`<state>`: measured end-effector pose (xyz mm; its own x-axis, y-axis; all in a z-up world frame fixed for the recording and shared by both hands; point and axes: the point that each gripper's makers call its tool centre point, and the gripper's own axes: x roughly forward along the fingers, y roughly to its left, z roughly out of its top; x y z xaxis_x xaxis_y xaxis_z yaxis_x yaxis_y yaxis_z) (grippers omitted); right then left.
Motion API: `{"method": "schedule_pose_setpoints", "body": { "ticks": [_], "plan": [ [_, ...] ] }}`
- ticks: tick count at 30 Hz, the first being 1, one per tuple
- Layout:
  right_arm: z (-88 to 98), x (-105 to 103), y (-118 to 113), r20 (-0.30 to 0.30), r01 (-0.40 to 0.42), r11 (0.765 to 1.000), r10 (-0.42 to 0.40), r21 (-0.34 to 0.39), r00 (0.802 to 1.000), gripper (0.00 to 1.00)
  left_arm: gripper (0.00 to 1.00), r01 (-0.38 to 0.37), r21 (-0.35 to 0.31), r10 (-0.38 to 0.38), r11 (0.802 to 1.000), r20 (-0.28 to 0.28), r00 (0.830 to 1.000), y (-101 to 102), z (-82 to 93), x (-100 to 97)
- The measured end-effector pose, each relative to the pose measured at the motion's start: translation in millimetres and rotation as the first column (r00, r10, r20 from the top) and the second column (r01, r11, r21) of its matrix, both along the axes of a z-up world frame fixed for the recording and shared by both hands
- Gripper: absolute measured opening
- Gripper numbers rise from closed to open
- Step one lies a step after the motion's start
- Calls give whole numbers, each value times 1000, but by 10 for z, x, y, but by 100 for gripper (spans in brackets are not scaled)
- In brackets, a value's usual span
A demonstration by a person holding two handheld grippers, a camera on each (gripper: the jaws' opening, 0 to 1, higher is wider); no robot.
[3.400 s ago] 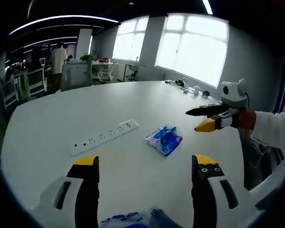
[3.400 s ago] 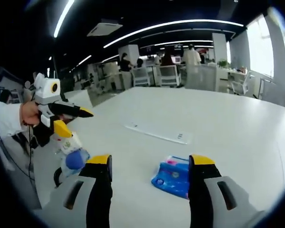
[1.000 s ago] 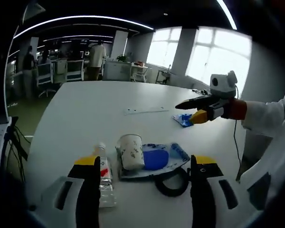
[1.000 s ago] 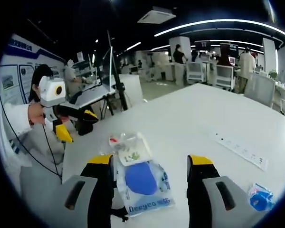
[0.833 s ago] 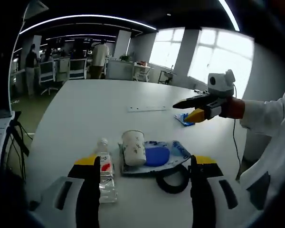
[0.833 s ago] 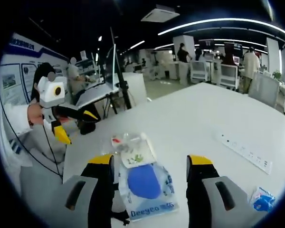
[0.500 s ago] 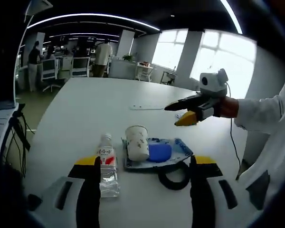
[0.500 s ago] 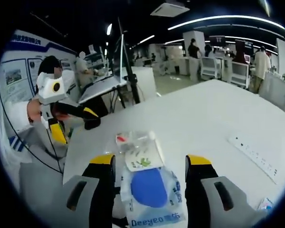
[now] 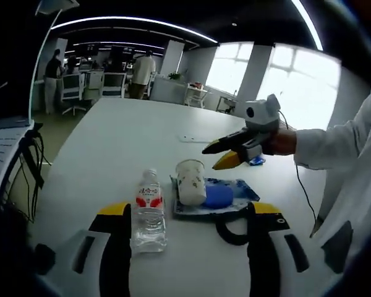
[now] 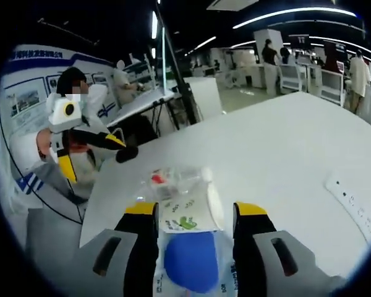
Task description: Arrange the tabletop items into an orderly group along one side of the table until the central work area is clear of visible clutter.
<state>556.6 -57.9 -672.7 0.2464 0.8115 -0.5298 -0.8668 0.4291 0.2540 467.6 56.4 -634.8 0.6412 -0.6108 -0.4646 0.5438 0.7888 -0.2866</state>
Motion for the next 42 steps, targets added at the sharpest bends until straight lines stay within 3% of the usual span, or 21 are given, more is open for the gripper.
{"method": "schedule_pose_setpoints", "body": {
  "ticks": [7, 17, 25, 31, 34, 36, 42],
  "plan": [
    [-119, 59, 83, -39, -101, 995, 101, 0, 994, 39, 78, -18, -6, 18, 1000, 0, 1000, 45, -67, 46],
    [-232, 18, 106, -124, -206, 978, 208, 29, 970, 17, 75, -53, -15, 53, 998, -1, 999, 101, -126, 100],
    [-129, -139, 137, -149, -250, 966, 258, 70, 955, 6, 75, -46, -16, 46, 999, -3, 999, 78, -129, 100],
    [-9, -363, 151, -184, -302, 948, 317, 104, 930, 0, 74, -35, -22, 35, 999, 2, 999, 43, -93, 76],
    [5, -417, 136, -164, -310, 947, 320, 84, 933, 0, 74, -32, -28, 32, 999, 5, 999, 32, -65, 66],
    [48, -447, 137, -179, -299, 948, 314, 104, 933, 0, 74, -28, -25, 28, 999, 7, 1000, 26, -52, 54],
    [177, -538, 127, -146, -281, 951, 298, 125, 943, 0, 74, -17, -32, 18, 999, 13, 1000, 1, -10, 26]
  ]
}}
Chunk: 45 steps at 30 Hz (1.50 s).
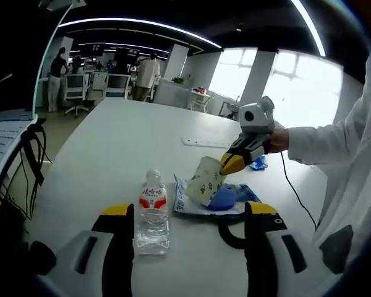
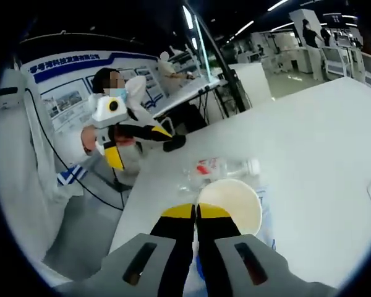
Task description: Arrange the tabletop items into an orderly group along one side of the table until the central work area is clear of visible clutter.
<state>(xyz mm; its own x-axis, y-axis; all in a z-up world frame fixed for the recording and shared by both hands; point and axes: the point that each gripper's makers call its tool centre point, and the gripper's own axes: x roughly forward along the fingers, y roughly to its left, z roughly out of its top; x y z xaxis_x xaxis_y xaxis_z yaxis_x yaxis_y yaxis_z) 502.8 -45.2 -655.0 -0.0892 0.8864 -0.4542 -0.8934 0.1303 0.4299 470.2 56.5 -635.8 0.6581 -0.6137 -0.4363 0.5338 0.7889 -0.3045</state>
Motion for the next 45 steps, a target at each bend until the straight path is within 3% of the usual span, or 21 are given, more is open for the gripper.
{"method": "schedule_pose_setpoints", "body": {
  "ticks": [7, 13, 21, 26, 31, 34, 37, 40, 42, 45],
  "plan": [
    [154, -35, -130, 50, 3, 1000, -2, -11, 999, 0, 73, 21, -6, -21, 1000, 9, 1000, -79, 48, -19],
    [317, 72, -307, 107, 35, 999, -31, -38, 994, 0, 73, 38, -13, -38, 999, 21, 999, -148, 104, -14],
    [427, 228, -493, 165, 53, 993, -36, -102, 986, 0, 73, 57, -20, -57, 998, 34, 998, -213, 159, -22],
    [421, 374, -622, 220, 55, 982, -14, -181, 975, 0, 72, 66, -20, -66, 998, 40, 997, -238, 177, -36],
    [323, 581, -777, 284, 40, 951, 51, -305, 957, 0, 72, 68, -28, -67, 997, 44, 997, -249, 190, -47],
    [314, 666, -782, 280, 31, 946, 64, -322, 958, 0, 72, 66, -29, -65, 997, 42, 997, -243, 184, -50],
    [264, 765, -836, 314, 13, 921, 119, -389, 942, 0, 72, 67, -27, -65, 997, 42, 997, -236, 179, -52],
    [219, 813, -821, 309, -2, 912, 141, -411, 940, 0, 72, 62, -31, -60, 998, 39, 997, -223, 172, -43],
    [160, 852, -856, 331, -27, 885, 202, -465, 922, 0, 72, 63, -29, -61, 998, 39, 997, -222, 168, -40],
    [83, 853, -829, 338, -53, 868, 247, -493, 908, 0, 71, 63, -30, -62, 998, 38, 997, -229, 164, -39]
  ]
}}
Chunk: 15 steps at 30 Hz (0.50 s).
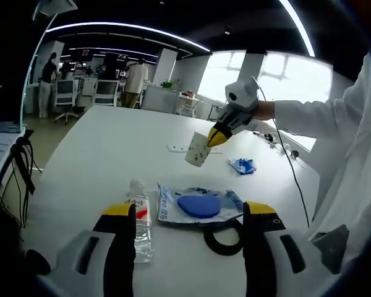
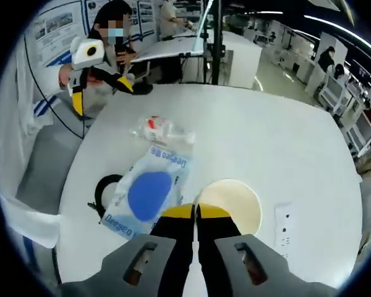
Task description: Arrange the tabletop items into an orderly group along one side of the table until the central work area is clear of visible clutter.
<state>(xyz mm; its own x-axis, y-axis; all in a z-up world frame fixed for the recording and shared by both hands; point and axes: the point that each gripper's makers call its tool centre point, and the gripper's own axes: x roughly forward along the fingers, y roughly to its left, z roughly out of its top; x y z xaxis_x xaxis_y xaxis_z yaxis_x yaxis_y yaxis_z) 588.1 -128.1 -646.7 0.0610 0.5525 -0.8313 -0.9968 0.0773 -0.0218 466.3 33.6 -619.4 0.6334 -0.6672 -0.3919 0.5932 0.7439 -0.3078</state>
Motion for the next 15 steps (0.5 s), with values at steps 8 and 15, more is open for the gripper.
{"method": "schedule_pose_setpoints", "body": {
  "ticks": [8, 15],
  "plan": [
    [-214, 24, 39, 23, -59, 995, 61, -82, 998, 0, 71, -3, -4, 3, 1000, -6, 1000, -4, -41, -5],
    [-353, 66, 90, 35, -100, 987, 105, -124, 994, 0, 71, -9, -6, 9, 1000, -14, 1000, -2, -85, -13]
  ]
}}
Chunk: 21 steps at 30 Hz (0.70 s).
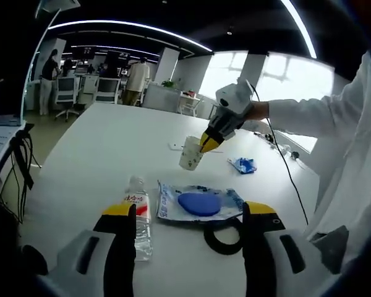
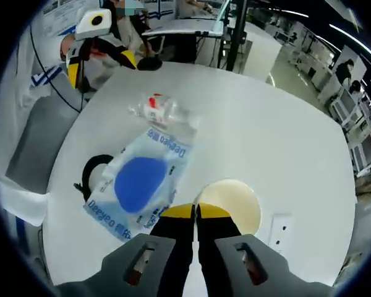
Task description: Arrange the tabletop items into an orderly group along one side of the table until the central work area is clear of visible clutter.
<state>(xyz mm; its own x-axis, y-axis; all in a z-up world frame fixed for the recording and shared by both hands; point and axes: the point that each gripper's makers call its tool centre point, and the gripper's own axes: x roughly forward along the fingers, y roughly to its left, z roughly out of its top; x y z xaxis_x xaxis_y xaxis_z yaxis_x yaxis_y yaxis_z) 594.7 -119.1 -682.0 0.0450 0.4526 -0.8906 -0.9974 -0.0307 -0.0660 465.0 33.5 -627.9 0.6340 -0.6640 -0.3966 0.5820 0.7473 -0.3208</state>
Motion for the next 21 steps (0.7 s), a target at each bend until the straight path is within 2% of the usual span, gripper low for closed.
{"method": "schedule_pose_setpoints", "body": {
  "ticks": [11, 21],
  "plan": [
    [-148, 104, -13, 25, -47, 997, 48, -53, 999, 0, 71, -10, -6, 10, 1000, -2, 1000, 27, -27, 28],
    [-184, 85, 25, 21, -73, 996, 74, -55, 997, 0, 70, -16, -11, 16, 1000, -9, 1000, 32, -64, 37]
  ]
}}
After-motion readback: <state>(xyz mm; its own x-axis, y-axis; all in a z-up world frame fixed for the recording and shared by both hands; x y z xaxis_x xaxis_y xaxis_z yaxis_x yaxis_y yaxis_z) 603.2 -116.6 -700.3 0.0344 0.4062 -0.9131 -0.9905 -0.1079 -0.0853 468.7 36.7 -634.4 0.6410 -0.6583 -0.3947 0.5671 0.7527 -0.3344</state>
